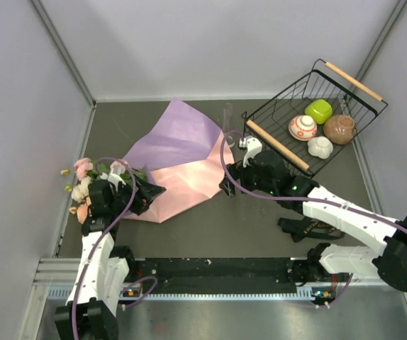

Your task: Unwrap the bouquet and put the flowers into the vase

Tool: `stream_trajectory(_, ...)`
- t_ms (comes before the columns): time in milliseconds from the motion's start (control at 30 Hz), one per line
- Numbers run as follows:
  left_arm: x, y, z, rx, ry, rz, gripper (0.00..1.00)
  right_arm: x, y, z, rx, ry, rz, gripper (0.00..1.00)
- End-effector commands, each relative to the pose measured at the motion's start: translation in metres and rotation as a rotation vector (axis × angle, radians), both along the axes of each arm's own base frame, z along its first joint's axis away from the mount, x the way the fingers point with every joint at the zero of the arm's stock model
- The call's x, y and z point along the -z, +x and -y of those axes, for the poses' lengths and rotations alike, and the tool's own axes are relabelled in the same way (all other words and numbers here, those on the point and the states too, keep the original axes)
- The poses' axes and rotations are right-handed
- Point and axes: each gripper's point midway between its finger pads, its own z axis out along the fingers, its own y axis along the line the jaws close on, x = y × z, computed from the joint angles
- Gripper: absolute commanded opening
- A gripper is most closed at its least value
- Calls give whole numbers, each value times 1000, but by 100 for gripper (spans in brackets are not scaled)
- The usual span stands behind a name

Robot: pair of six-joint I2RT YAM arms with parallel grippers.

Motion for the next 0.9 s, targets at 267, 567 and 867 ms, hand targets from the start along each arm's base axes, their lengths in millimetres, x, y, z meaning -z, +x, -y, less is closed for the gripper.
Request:
stream_trajectory(267,-20,-32,25,207,-60,80,77,-8,6,-22,-41,59,-19,92)
stream_trajectory(567,-6,-57,32,248,-78,28,72,-40,10,-64,-134,166,-51,91)
stream_trajectory(867,-3,-74,37,295,-87,17,68,-74,17,-127,-213,257,-49,89)
